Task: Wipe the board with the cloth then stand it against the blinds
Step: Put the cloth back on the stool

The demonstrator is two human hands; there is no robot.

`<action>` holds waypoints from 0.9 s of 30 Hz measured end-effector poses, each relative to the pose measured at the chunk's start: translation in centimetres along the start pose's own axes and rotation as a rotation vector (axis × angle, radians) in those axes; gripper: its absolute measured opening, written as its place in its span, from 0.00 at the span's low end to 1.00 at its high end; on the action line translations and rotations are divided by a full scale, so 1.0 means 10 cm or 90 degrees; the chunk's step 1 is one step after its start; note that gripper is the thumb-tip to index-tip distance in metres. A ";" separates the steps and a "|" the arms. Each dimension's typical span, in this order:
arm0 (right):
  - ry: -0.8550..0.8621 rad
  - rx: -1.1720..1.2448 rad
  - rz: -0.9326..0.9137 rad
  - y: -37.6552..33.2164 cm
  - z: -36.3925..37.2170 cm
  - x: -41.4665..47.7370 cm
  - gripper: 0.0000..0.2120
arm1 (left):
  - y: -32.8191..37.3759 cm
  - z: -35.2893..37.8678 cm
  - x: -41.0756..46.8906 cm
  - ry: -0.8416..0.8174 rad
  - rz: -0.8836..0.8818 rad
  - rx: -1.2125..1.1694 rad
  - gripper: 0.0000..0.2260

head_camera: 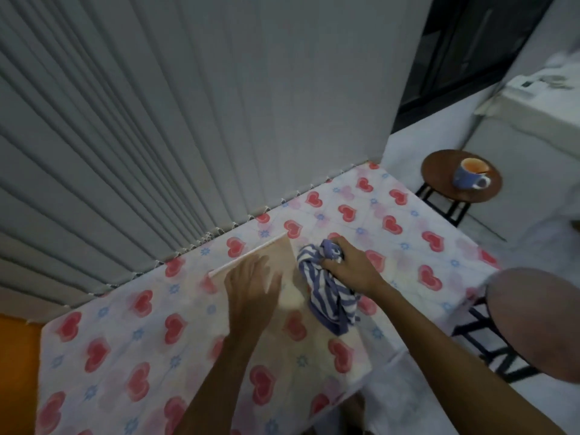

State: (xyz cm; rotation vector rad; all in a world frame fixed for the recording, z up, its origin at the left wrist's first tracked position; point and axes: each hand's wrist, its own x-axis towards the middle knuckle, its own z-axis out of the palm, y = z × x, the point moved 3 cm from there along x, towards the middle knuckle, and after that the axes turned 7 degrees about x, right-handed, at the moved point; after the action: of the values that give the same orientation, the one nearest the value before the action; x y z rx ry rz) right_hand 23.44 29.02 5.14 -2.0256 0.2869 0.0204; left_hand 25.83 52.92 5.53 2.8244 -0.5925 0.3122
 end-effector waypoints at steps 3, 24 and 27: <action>0.046 -0.018 0.036 0.09 -0.34 -0.21 0.14 | 0.51 0.17 0.04 -0.090 0.065 -0.089 0.22; 0.410 -0.099 0.299 2.22 -3.65 -1.70 0.11 | 4.42 1.40 0.25 -0.431 0.297 -0.329 0.27; 0.346 -0.114 0.365 2.90 -3.75 -1.62 0.16 | 4.72 1.68 0.21 -0.461 0.283 -0.284 0.31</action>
State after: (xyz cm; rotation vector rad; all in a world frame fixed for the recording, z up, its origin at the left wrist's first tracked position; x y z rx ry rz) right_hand -2.57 -13.34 -0.94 -2.0282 1.2375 -0.1529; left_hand 10.70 5.53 -0.99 2.2838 -1.2466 -0.7180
